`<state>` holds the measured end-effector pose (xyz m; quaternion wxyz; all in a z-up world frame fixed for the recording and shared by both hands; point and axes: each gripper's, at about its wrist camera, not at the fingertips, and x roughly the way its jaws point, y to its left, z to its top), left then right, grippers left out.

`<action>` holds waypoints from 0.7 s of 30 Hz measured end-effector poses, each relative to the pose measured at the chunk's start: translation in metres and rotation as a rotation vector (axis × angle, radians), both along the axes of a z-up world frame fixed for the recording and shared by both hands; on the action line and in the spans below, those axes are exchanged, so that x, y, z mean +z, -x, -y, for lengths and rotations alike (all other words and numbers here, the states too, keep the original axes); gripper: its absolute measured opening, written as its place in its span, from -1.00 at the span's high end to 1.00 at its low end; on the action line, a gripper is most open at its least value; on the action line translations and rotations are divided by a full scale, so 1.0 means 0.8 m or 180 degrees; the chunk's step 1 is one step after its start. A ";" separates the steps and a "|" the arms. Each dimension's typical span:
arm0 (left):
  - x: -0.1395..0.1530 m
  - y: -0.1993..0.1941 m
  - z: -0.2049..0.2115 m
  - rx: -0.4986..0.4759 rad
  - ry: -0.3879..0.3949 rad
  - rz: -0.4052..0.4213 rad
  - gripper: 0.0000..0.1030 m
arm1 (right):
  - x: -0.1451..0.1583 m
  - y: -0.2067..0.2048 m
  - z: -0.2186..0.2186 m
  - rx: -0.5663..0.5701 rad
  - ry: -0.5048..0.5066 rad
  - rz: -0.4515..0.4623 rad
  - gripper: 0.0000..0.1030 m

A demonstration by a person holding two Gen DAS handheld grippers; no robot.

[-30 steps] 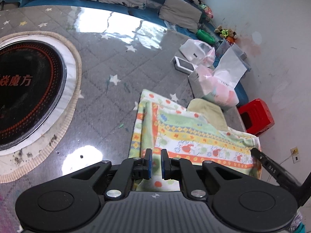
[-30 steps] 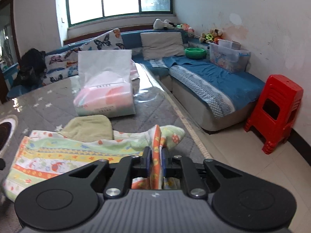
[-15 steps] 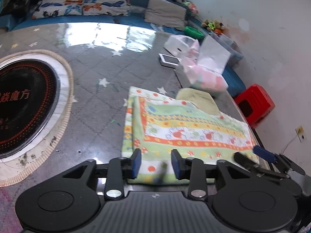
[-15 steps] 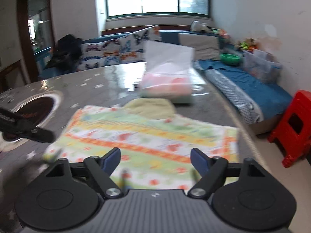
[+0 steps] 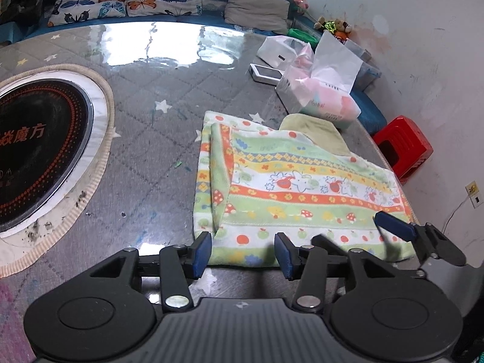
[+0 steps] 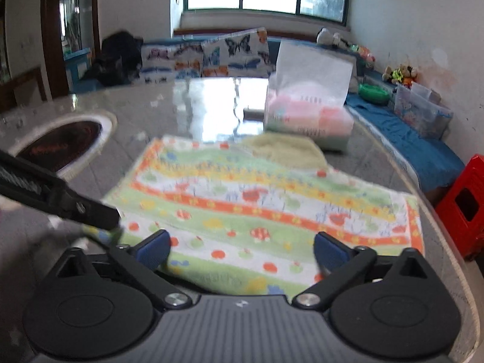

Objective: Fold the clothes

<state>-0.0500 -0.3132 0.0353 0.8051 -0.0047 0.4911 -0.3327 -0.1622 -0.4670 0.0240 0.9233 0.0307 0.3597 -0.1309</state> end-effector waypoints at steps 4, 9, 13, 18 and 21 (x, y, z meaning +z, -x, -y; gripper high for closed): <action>-0.002 0.002 -0.002 -0.0004 -0.0017 0.0019 -0.05 | 0.001 0.004 0.004 0.0003 -0.0071 0.0041 -1.00; 0.002 0.009 -0.007 -0.0039 0.0004 0.0136 -0.15 | 0.012 0.010 0.008 -0.0005 -0.0083 0.0152 -1.00; 0.009 0.015 -0.012 -0.0034 0.0042 0.0288 -0.37 | 0.000 0.004 0.014 -0.0041 -0.0176 0.0073 -1.00; 0.018 0.022 -0.017 -0.0031 0.0110 0.0502 -0.71 | 0.007 0.010 0.013 -0.0084 -0.0169 0.0143 -1.00; 0.023 0.025 -0.021 -0.0017 0.0215 0.0648 -0.99 | 0.014 0.015 0.011 -0.0110 -0.0093 0.0170 -1.00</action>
